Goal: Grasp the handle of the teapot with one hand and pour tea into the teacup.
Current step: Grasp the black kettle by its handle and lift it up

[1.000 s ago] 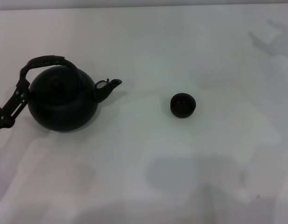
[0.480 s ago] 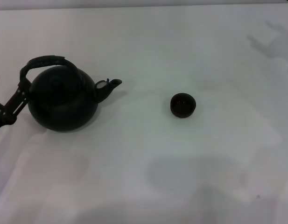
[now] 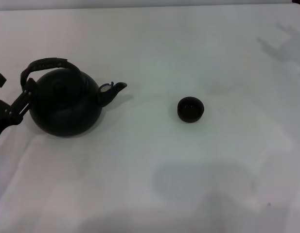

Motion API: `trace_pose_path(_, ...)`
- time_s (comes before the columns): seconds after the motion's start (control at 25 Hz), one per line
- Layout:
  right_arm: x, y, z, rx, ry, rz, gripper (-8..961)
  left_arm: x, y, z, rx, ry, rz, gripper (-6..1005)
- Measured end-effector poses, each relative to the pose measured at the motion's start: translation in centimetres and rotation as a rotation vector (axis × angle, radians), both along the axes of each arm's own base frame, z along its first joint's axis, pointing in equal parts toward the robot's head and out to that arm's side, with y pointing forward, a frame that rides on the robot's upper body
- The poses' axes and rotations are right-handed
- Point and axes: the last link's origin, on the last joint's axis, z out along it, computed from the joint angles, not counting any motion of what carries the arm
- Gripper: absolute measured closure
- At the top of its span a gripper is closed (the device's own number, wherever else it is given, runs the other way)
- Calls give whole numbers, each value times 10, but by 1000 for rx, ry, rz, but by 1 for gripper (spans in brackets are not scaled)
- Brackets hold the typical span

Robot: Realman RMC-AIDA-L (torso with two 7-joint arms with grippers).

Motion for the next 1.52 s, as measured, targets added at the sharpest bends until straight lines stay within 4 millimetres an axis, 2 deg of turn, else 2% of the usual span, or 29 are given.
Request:
trace_pose_path(0.4, 0, 0, 0, 0, -1, 0, 109, 3, 7, -1, -15, -12, -5, 131)
trace_pose_path(0.6, 1, 0, -1, 2, -5, -2, 109, 4, 7, -4, -19, -11, -3, 341)
trace_pose_path(0.96, 2, 1, -4, -3, -4, -4, 109, 6, 10, -9, -36, -26, 7, 453)
trace_pose_path(1.36, 4, -1, -5, -4, -5, -7, 109, 8, 12, -9, -44, -24, -8, 629)
trace_pose_path(1.52, 5, -1, -6, -5, -1, -11, 109, 8, 12, -9, -45, -23, -12, 747)
